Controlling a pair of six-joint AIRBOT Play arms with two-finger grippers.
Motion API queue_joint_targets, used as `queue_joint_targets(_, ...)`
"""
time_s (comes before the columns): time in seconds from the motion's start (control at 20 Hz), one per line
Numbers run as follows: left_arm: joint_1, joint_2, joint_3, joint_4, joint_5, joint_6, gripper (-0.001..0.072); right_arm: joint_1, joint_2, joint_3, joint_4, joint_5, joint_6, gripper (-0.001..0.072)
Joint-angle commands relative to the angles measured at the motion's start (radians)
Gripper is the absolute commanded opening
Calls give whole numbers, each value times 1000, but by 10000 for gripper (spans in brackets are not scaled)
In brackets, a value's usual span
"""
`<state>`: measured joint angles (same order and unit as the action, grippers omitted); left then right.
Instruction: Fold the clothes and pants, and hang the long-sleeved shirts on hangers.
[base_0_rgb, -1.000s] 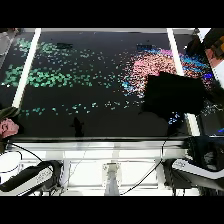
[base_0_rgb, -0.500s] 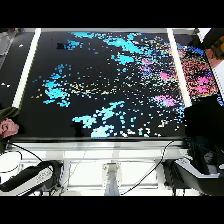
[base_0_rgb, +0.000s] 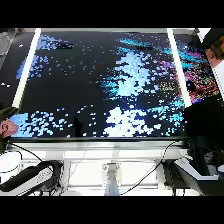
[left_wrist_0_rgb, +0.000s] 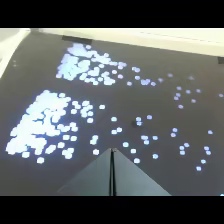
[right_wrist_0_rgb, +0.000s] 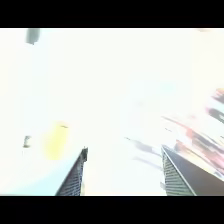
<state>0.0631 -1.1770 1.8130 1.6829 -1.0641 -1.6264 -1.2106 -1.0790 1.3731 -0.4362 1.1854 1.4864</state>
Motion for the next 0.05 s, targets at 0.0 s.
queue_joint_targets(0.0,1,1,0,0,0,0,8,122,1,124,175,-128,-69,527)
